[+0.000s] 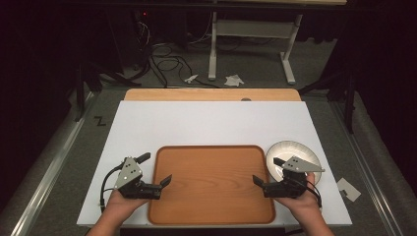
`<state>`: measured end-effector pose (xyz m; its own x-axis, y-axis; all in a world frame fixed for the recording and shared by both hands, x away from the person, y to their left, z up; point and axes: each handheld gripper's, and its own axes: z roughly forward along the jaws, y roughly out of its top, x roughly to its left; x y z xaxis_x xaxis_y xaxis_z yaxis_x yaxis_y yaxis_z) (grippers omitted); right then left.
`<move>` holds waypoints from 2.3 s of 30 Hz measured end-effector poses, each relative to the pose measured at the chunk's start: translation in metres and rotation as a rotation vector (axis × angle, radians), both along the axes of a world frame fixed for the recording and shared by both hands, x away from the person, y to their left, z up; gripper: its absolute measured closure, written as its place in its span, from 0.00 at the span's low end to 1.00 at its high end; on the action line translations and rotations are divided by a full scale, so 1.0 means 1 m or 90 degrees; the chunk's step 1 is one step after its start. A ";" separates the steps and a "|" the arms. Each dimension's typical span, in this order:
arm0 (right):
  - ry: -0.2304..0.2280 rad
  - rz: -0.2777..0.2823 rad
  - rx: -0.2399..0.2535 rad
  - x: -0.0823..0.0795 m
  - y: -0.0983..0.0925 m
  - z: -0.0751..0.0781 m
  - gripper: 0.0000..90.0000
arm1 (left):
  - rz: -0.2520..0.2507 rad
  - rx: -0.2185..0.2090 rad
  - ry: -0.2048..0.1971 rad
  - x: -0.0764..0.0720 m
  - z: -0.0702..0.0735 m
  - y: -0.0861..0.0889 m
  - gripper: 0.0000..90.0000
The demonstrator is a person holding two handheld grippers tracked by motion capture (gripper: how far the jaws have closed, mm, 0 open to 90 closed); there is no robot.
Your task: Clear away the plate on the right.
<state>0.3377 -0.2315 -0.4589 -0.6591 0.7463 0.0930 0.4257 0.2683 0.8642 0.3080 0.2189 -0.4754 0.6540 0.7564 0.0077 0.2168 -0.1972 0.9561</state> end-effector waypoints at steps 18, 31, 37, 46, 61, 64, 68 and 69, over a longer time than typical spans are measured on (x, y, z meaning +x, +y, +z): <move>-0.018 0.000 0.014 0.000 -0.005 0.001 0.00 | 0.003 -0.015 0.006 0.001 -0.002 0.001 0.02; -0.027 0.008 0.017 -0.001 -0.006 0.002 0.00 | 0.007 -0.016 -0.006 0.000 -0.001 0.002 0.03; -0.032 0.002 0.020 -0.001 -0.008 0.004 0.00 | 0.009 -0.021 -0.002 0.000 -0.001 0.002 0.03; -0.040 -0.025 0.026 0.000 -0.017 0.009 0.00 | 0.016 -0.022 -0.004 0.000 0.000 0.004 0.03; -0.021 -0.094 0.042 0.006 -0.053 0.009 0.00 | 0.007 -0.029 -0.002 0.000 0.000 0.005 0.03; -0.016 -0.109 0.045 0.008 -0.060 0.008 0.00 | 0.008 -0.030 -0.003 0.000 0.000 0.005 0.03; -0.008 -0.135 0.047 0.012 -0.073 0.006 0.00 | 0.009 -0.029 -0.004 0.000 0.000 0.005 0.03; -0.008 -0.135 0.047 0.012 -0.073 0.006 0.00 | 0.009 -0.029 -0.004 0.000 0.000 0.005 0.03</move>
<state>0.3497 -0.3043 -0.4527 -0.4902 0.8594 0.1452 0.4543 0.1098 0.8841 0.3082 0.2242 -0.4750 0.6435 0.7652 -0.0222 0.2126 -0.1507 0.9654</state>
